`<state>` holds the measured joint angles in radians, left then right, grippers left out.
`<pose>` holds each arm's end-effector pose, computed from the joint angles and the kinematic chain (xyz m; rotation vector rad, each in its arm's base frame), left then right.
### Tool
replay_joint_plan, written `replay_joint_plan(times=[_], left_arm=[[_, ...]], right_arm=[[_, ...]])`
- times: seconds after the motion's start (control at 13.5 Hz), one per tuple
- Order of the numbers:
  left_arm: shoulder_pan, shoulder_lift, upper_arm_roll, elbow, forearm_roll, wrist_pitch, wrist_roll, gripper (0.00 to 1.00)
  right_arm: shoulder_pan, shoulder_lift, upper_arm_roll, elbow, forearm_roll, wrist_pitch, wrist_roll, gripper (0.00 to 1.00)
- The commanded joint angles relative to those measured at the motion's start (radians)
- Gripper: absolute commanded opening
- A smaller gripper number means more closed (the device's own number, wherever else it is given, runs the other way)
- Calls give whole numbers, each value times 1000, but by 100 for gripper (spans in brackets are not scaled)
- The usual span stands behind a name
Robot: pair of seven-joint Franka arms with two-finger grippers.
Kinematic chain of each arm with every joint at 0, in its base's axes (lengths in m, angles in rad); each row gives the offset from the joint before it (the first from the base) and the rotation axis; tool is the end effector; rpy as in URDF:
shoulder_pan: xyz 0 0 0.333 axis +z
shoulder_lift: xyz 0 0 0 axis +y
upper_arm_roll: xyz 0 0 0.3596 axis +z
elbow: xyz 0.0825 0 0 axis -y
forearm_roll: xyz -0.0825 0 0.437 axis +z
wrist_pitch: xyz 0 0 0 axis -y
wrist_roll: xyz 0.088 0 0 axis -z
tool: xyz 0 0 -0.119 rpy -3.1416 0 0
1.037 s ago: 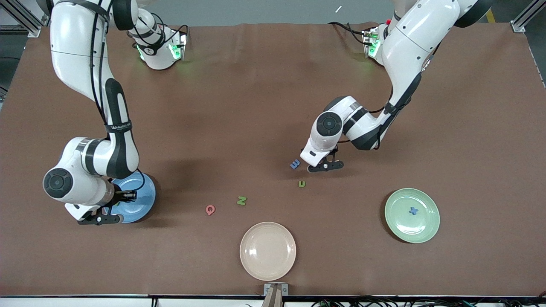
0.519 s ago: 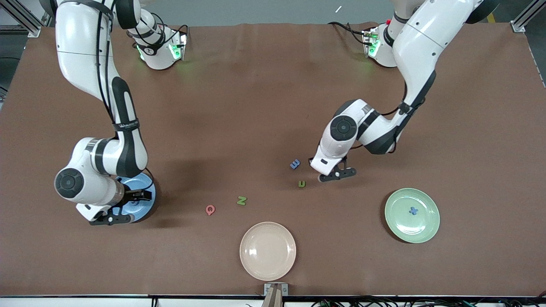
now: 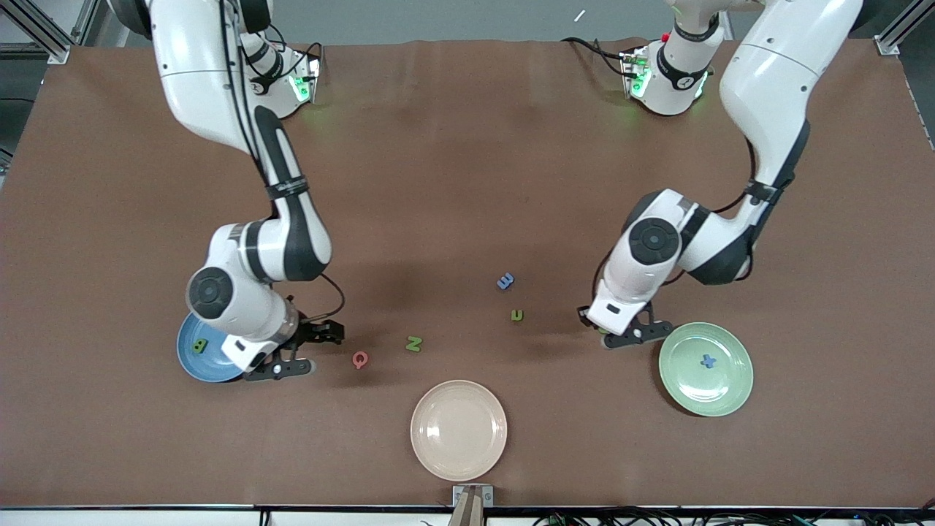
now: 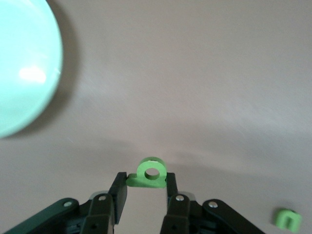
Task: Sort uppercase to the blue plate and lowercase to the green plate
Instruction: 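Place the G on the blue plate while the left gripper places q on green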
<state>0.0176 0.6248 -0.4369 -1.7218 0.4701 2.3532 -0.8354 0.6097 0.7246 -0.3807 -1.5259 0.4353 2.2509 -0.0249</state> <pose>0.6947 -0.2615 0.2468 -3.0955 -0.2767 -0.1984 0.7478 0.2410 0.2482 -3.0329 -0.1267 -0.0822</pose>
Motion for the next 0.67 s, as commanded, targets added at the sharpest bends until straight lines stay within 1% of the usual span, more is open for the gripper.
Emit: replay_joint_plan(times=[0.0, 0.15, 0.3, 0.44, 0.52, 0.59], left_arm=[[68, 3, -3, 31, 33, -17, 131, 5], [113, 22, 3, 51, 35, -17, 221, 5], [143, 27, 36, 51, 53, -17, 326, 7], [168, 45, 53, 54, 58, -9, 393, 9], [170, 61, 53, 73, 58, -9, 401, 9], [170, 81, 53, 89, 58, -11, 400, 12]], right_arm=[[37, 51, -4, 7, 17, 74, 104, 100], [48, 88, -3, 15, 20, 122, 129, 100], [56, 117, 3, 33, 22, 159, 152, 99], [56, 153, 16, 70, 22, 186, 171, 95], [56, 170, 16, 91, 22, 193, 178, 93], [56, 183, 16, 108, 20, 194, 186, 91]])
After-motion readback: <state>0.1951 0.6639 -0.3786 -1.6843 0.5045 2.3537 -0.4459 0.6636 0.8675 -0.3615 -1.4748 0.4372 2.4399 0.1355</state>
